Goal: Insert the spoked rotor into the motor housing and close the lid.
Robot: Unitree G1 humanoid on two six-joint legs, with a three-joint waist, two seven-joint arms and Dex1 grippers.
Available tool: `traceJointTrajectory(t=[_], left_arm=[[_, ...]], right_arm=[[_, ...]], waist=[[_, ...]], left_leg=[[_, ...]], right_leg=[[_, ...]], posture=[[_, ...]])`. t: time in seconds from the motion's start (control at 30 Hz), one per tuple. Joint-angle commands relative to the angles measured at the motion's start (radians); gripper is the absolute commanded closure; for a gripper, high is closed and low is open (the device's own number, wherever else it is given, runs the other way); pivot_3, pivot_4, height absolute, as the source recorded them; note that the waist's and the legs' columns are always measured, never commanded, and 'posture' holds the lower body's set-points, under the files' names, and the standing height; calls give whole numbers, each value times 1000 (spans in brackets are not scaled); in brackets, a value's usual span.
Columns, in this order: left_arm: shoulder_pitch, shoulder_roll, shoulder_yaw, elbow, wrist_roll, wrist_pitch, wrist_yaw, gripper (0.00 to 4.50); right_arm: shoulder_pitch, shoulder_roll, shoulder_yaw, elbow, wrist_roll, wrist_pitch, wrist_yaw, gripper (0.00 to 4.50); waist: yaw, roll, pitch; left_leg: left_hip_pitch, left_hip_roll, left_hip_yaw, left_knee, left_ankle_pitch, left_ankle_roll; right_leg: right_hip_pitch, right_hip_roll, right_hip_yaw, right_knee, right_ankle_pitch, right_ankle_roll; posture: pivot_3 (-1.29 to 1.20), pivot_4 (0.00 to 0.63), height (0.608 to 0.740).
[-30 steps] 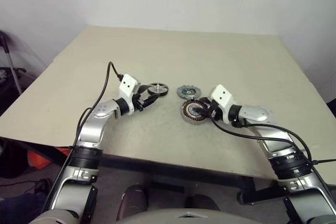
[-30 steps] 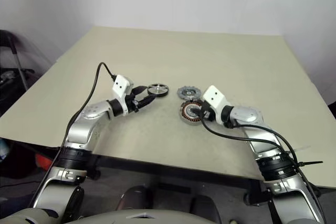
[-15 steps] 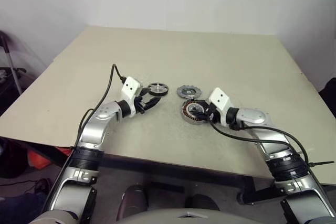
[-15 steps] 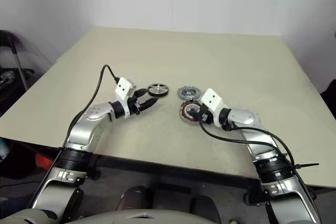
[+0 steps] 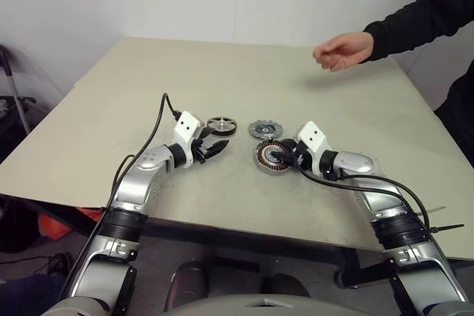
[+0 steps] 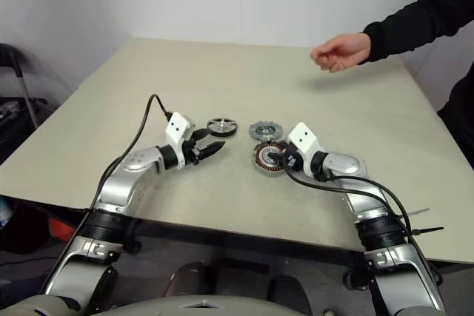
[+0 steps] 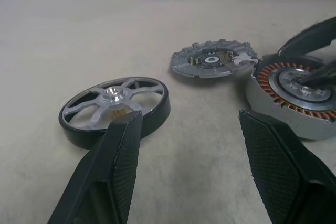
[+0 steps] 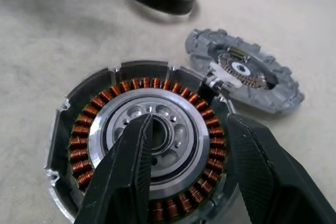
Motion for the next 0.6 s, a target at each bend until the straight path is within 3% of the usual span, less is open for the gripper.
traceJointTrajectory(t=[0.03, 0.37, 0.6], left_arm=[[1, 11, 12, -46, -9, -8, 12, 1377], [1, 5, 1, -28, -5, -20, 20, 1377], [8, 11, 2, -29, -2, -23, 22, 1377]], right_arm=[[-6, -8, -11, -45, 4, -5, 8, 2293], [-83, -19, -23, -72, 8, 2, 13, 2293], [-57, 0, 7, 6, -20, -27, 10, 2293]], waist=[[0, 0, 0], [1, 0, 0], [2, 0, 0]], left_leg=[[0, 0, 0, 0, 0, 0], [0, 0, 0, 1, 0, 0], [0, 0, 0, 1, 0, 0]], right_leg=[[0, 0, 0, 0, 0, 0], [0, 0, 0, 1, 0, 0], [0, 0, 0, 1, 0, 0]], posture=[[0, 0, 740], [0, 0, 740], [0, 0, 740]])
